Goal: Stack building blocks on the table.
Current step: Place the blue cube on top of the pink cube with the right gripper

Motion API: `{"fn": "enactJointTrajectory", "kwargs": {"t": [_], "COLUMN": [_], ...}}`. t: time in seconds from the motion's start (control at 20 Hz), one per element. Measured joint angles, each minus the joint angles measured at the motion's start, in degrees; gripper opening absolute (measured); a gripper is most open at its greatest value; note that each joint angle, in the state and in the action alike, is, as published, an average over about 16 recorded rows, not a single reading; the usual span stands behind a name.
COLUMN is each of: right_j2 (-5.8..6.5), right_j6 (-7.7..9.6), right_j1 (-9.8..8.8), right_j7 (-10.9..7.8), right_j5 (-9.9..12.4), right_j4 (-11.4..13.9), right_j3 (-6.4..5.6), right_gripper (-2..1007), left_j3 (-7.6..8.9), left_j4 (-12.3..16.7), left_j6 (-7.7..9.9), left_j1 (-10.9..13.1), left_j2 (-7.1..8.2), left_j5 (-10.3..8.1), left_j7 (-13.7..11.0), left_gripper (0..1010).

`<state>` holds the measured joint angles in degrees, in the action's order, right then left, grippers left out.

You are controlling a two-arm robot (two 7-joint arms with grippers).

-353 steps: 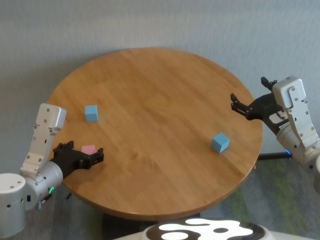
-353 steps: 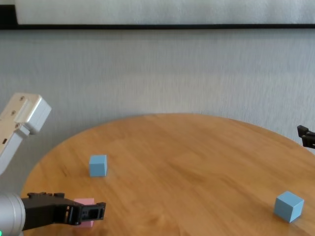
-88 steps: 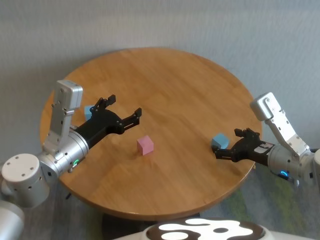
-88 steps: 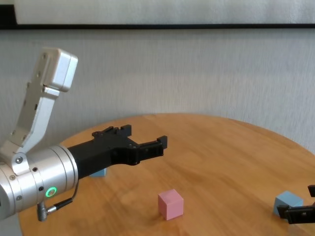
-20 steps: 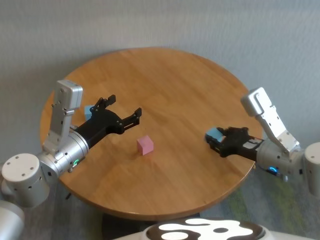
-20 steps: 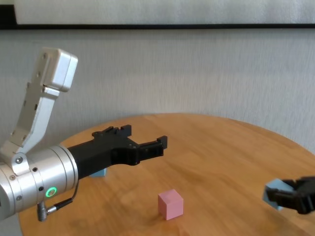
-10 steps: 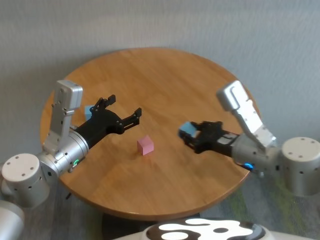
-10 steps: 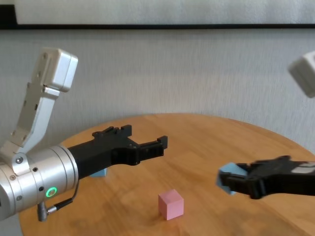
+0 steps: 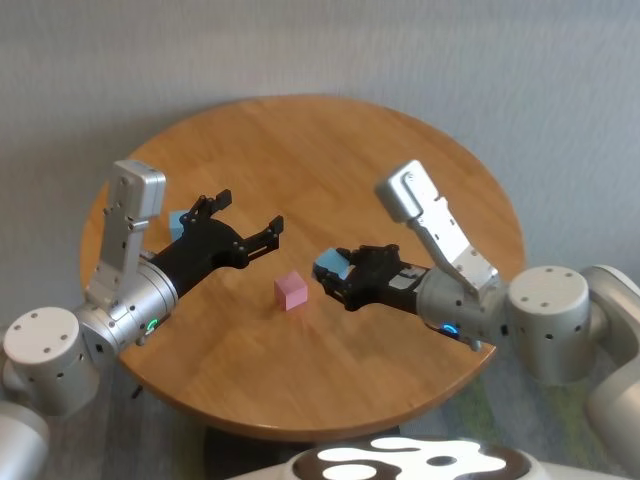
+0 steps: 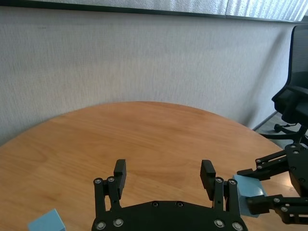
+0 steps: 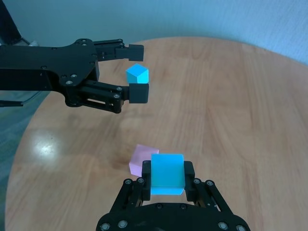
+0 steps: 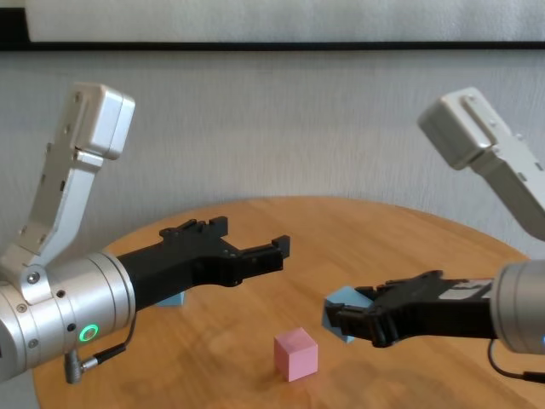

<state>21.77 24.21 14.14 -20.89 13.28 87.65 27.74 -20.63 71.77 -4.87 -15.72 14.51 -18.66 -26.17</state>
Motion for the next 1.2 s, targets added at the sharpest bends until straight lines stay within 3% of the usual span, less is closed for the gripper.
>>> {"fn": "enactJointTrajectory", "kwargs": {"t": [0.6,1.2], "right_j2": [-3.81,-6.14], "right_j6": [1.12,1.89], "right_j1": [2.14,2.68], "right_j7": [0.69,0.92], "right_j5": [-3.84,-6.24], "right_j4": [-2.34,-3.90], "right_j3": [2.36,2.80], "right_gripper": [357,357], "left_j3": [0.00,0.00], "left_j4": [0.00,0.00], "left_j6": [0.00,0.00], "left_j1": [0.00,0.00], "left_j2": [0.00,0.00], "left_j5": [0.00,0.00], "left_j7": [0.00,0.00], "left_gripper": [1000,1000]}}
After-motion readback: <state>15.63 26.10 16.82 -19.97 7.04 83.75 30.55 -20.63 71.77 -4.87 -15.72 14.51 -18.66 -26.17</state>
